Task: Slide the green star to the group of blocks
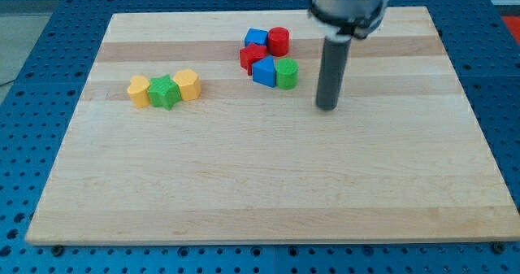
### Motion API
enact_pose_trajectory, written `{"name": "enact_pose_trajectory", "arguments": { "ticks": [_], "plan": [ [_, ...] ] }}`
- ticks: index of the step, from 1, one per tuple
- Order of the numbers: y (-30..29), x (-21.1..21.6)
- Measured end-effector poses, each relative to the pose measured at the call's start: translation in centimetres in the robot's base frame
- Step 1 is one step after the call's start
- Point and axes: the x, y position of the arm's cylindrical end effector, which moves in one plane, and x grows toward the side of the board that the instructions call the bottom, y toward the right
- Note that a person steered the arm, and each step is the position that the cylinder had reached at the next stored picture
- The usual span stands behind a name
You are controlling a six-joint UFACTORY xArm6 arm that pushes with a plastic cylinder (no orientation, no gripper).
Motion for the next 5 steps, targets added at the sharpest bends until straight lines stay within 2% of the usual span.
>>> {"name": "enact_pose_trajectory", "arguments": {
  "ticks": [1, 2, 5],
  "plan": [
    [-7.6, -0.3],
    [-10.5, -3.1],
    [-17.5, -7.6]
  ]
}}
